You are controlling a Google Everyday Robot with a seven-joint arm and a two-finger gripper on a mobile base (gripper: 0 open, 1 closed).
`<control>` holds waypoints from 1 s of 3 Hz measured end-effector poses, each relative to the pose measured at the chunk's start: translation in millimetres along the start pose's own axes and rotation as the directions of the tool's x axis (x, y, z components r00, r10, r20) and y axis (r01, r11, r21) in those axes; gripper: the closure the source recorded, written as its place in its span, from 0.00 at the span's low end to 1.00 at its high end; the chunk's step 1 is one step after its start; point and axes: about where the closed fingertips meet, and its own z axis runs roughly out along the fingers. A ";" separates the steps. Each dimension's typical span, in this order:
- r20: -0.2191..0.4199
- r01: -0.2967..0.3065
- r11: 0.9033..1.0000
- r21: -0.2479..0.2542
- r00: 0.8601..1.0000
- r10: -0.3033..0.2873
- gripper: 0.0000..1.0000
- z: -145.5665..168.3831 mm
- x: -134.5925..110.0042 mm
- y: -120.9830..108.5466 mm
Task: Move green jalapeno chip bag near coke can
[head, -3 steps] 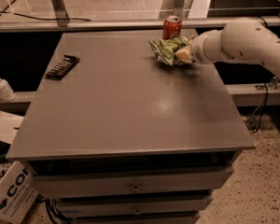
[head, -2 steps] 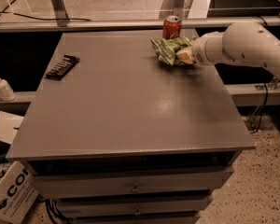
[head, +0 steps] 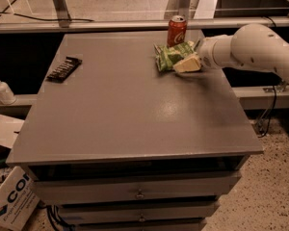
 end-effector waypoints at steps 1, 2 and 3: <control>0.023 -0.018 1.000 -0.013 1.000 0.018 0.00 -1.4 -3.7 0.0; 0.085 -0.037 0.999 -0.035 0.996 0.040 0.00 -17.7 -20.2 -7.4; 0.142 -0.065 0.996 -0.059 0.987 0.073 0.00 -56.8 -25.1 -14.3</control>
Offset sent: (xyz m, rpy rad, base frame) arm -0.0127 -0.0120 0.0704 0.1717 -0.0851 0.0683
